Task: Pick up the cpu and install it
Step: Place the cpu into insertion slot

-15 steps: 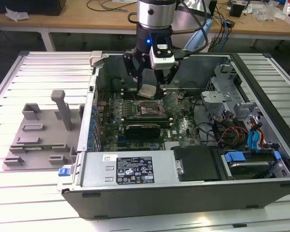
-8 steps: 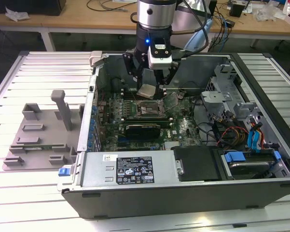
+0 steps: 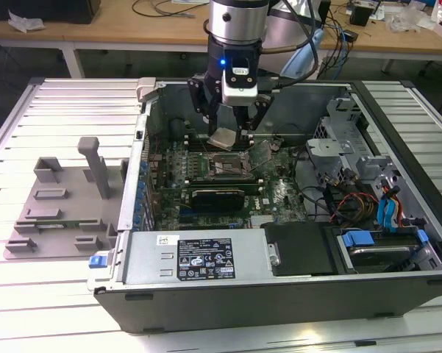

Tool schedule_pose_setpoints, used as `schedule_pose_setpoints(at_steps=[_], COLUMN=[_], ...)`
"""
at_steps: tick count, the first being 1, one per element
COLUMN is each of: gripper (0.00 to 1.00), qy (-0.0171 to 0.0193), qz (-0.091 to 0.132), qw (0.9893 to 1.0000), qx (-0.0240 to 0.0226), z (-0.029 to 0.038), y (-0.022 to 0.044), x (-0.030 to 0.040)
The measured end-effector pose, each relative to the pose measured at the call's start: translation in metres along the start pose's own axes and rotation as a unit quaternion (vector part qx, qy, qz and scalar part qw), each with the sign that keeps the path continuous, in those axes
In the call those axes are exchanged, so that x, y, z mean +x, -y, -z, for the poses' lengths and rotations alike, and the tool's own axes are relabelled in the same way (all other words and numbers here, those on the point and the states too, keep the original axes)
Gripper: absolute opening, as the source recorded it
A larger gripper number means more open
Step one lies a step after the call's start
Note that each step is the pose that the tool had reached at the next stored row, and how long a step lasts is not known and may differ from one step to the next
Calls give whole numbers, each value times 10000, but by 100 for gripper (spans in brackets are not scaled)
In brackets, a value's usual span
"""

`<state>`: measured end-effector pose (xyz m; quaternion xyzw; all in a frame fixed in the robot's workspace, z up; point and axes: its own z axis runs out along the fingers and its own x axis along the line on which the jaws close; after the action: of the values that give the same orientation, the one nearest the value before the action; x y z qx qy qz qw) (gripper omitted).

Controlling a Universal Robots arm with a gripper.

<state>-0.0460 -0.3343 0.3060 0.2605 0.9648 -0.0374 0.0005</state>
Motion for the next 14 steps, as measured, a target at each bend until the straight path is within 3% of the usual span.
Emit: schedule_pose_setpoints(at_steps=[14], gripper=[55], qy=[-26], qz=[-355], qw=[9994], qx=[7], z=[-2], y=[0], x=[0])
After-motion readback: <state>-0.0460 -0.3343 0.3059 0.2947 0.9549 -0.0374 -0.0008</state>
